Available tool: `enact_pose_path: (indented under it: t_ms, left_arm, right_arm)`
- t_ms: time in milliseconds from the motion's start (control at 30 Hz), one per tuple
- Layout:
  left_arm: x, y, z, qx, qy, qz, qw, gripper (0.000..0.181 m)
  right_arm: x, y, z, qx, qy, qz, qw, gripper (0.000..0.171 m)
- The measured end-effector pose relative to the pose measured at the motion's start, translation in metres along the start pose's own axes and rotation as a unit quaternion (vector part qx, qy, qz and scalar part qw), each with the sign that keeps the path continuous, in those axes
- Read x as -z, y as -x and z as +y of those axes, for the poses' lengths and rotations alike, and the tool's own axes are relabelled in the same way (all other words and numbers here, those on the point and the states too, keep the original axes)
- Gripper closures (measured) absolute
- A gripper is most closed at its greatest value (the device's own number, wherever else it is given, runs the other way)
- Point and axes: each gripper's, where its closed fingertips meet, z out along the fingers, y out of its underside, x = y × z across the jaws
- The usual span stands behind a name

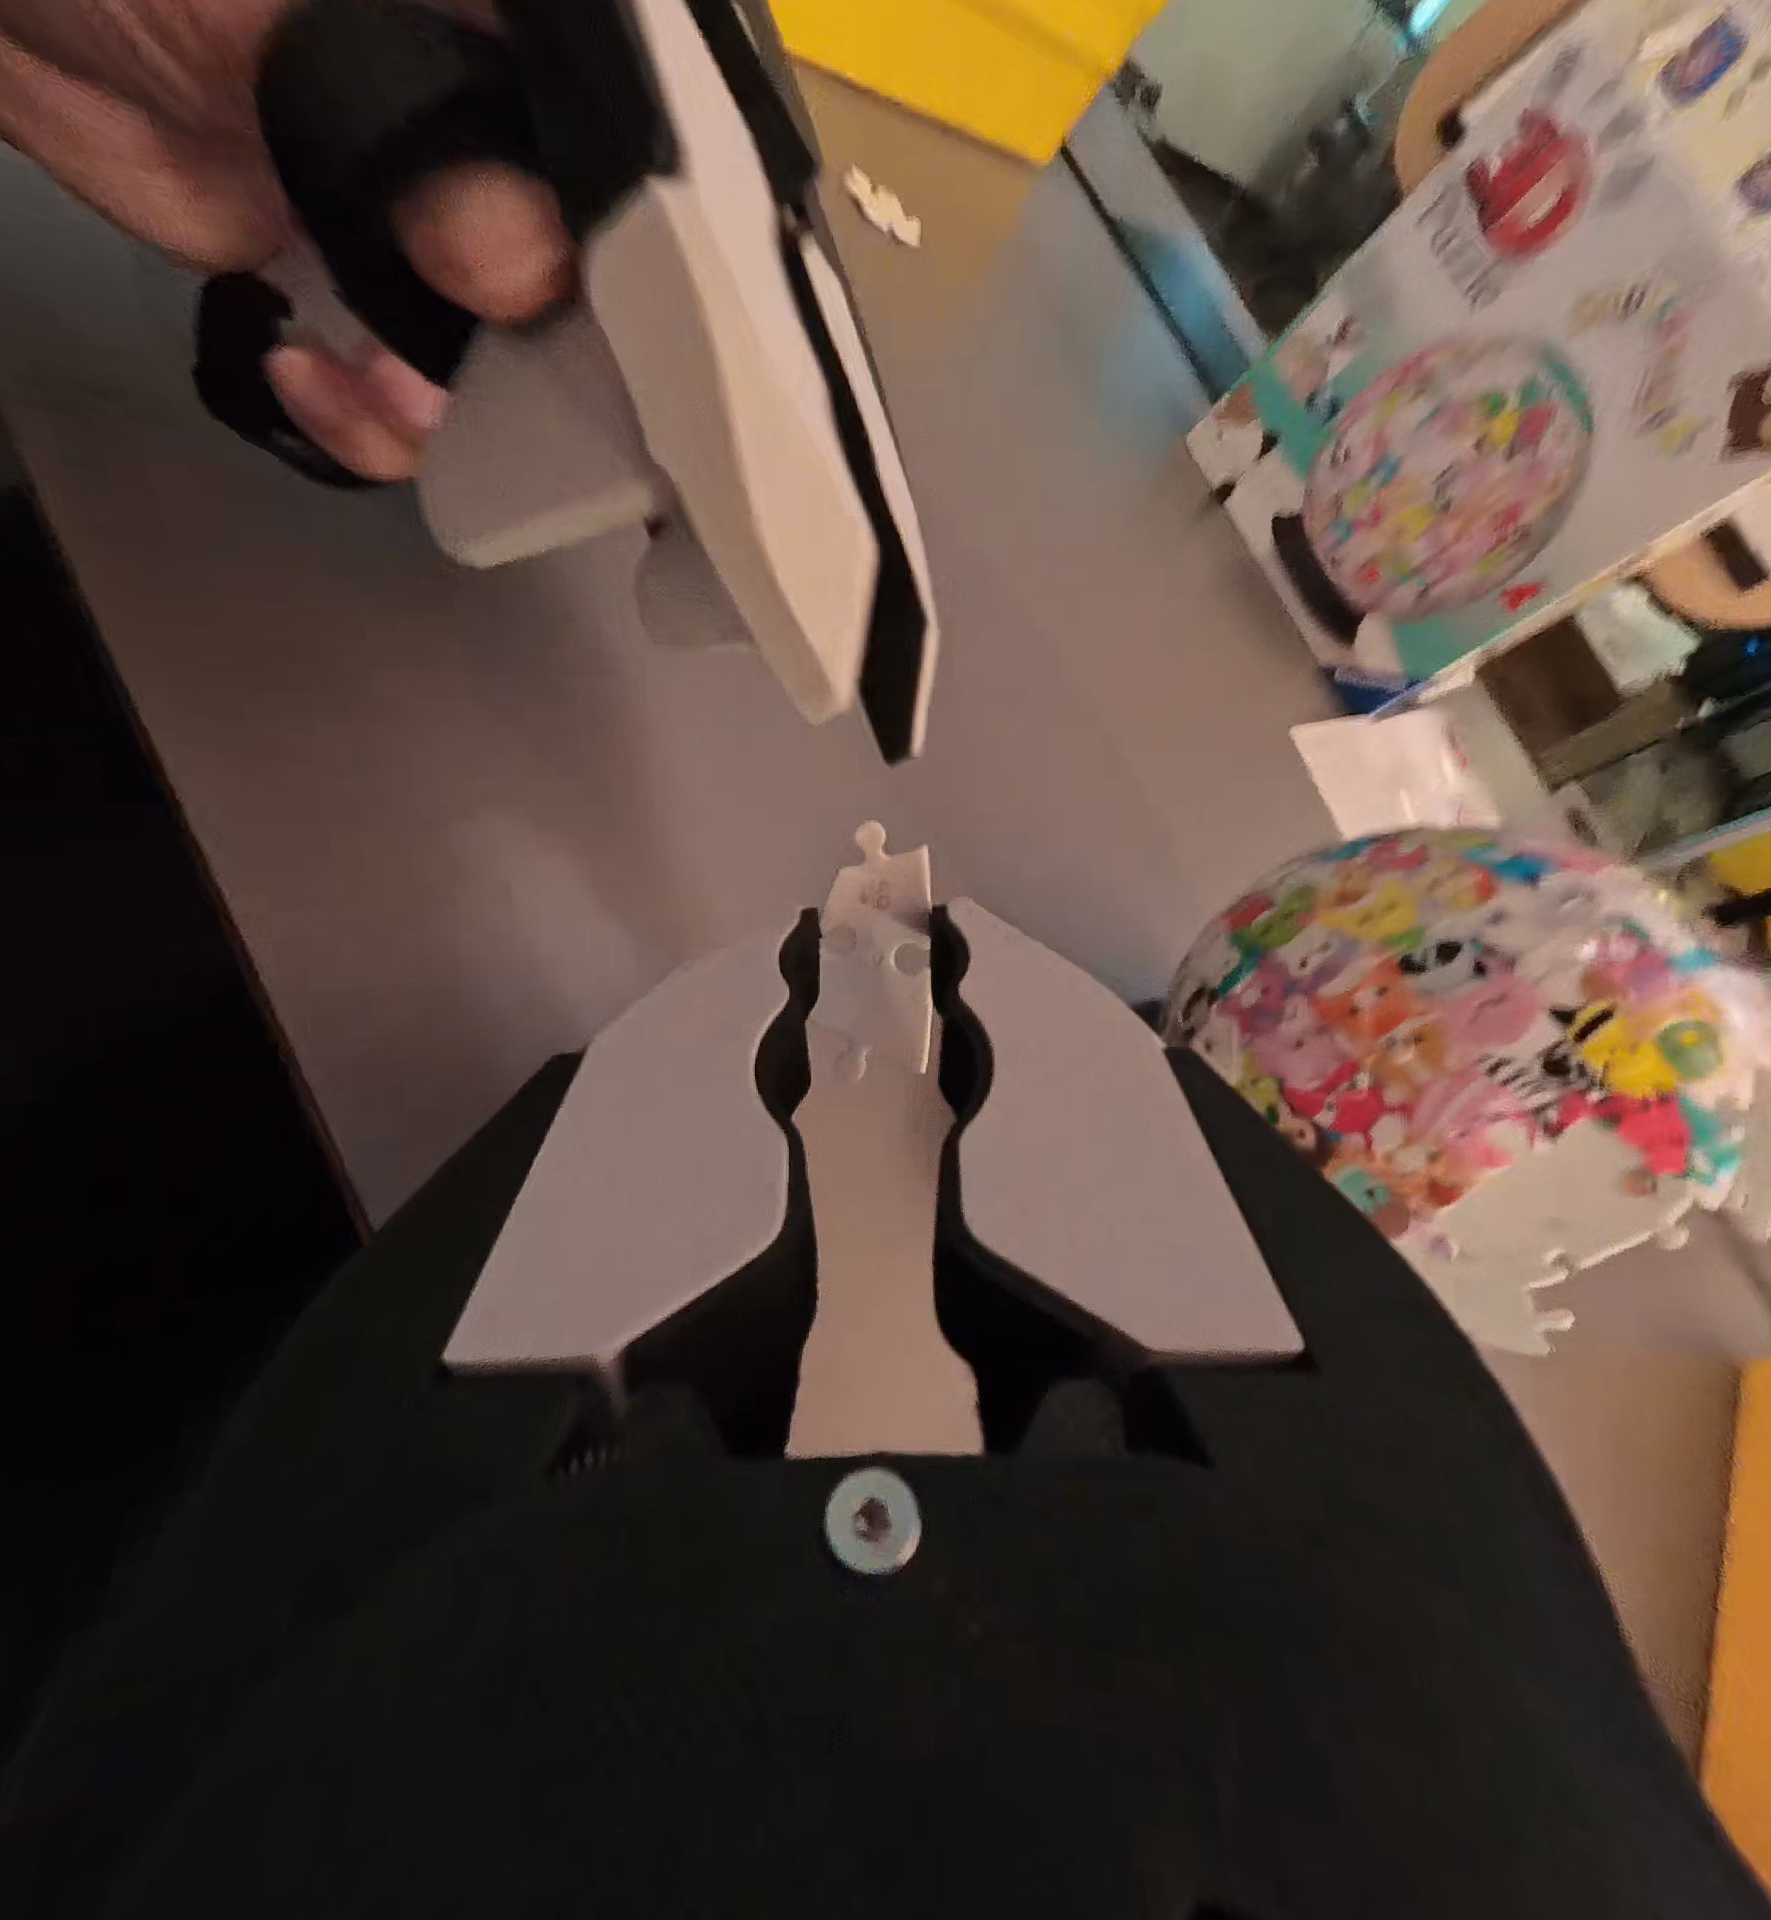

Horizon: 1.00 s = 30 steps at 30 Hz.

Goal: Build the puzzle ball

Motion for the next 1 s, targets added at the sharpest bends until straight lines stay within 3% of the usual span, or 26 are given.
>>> enact_pose_path:
  t_ms: [133, 233, 367, 467, 567, 633, 867, 1000]
  left_arm:
    - [0.001, 0.014, 0.000, 0.008, -0.003, -0.040, 0.999, 0.157]
    - [-0.003, 0.007, 0.004, 0.036, 0.020, -0.005, 0.999, 0.163]
    - [-0.011, 0.008, 0.016, 0.046, 0.061, -0.004, 0.997, 0.168]
    - [-0.012, 0.012, 0.012, 0.064, 0.048, -0.006, 0.997, 0.179]
    - [-0.010, 0.012, 0.004, 0.110, 0.024, 0.017, 0.993, 0.179]
    - [-0.008, 0.010, 0.001, 0.148, 0.019, 0.039, 0.988, 0.179]
    - [-0.017, 0.005, -0.002, 0.238, 0.058, 0.075, 0.967, 0.179]
    - [-0.024, 0.007, -0.008, 0.269, 0.065, 0.074, 0.958, 0.180]
  right_arm:
    - [0.001, 0.002, -0.018, 0.054, -0.032, 0.016, 0.998, 0.150]
    - [-0.001, 0.001, -0.019, 0.087, -0.029, 0.031, 0.995, 0.150]
    - [-0.004, 0.001, -0.020, 0.090, -0.038, 0.031, 0.995, 0.150]
    - [-0.004, -0.002, -0.020, 0.091, -0.047, 0.043, 0.994, 0.150]
    - [0.009, -0.008, -0.024, 0.043, -0.100, 0.048, 0.993, 0.139]
    - [0.024, -0.012, -0.021, 0.032, -0.139, 0.048, 0.989, 0.140]
    - [0.035, -0.019, -0.010, 0.220, -0.121, 0.094, 0.963, 0.140]
    - [0.033, -0.024, -0.012, 0.340, -0.119, 0.118, 0.925, 0.153]
